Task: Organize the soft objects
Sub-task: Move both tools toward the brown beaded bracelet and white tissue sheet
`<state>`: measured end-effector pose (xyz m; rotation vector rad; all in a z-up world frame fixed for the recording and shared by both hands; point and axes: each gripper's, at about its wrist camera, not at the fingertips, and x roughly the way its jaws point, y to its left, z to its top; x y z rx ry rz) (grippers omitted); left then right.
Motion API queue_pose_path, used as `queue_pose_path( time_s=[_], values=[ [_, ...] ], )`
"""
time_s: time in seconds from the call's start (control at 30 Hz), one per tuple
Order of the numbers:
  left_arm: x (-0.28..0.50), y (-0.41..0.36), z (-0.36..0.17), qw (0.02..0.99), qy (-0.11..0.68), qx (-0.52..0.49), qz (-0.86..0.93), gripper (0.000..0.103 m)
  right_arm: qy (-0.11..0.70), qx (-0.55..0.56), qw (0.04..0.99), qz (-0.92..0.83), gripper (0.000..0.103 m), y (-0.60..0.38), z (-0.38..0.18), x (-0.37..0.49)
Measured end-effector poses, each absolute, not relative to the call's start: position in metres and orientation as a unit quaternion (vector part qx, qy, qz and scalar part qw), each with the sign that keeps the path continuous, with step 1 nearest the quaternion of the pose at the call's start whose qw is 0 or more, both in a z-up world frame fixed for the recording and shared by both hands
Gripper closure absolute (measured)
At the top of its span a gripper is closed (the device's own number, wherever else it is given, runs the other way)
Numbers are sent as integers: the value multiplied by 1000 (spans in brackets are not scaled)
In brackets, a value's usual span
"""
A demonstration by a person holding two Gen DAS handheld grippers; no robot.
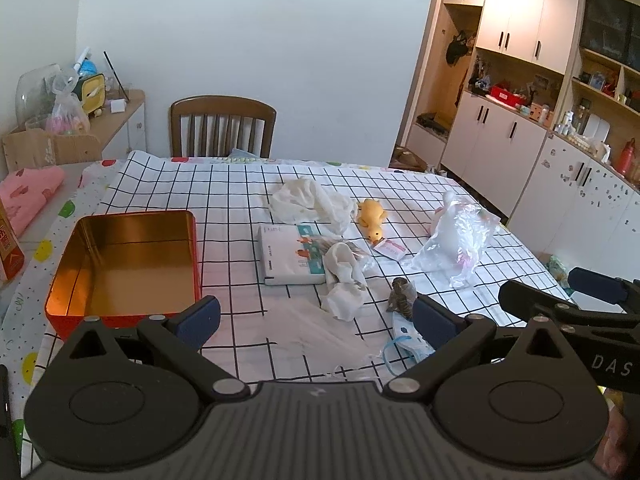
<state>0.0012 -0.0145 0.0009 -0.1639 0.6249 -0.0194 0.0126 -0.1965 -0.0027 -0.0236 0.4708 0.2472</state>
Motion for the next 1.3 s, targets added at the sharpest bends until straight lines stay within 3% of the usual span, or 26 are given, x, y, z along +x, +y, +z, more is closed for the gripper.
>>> queue_pose_path(
  time_s=[0.1,1.3],
  values=[
    [0,-14,1,949,305,-82,-13,0,229,-19,966,118,7,-195,-2,12],
    [1,-36,8,956,282,-70,-27,0,214,-7,969,124,8,-216,3,17]
  ],
)
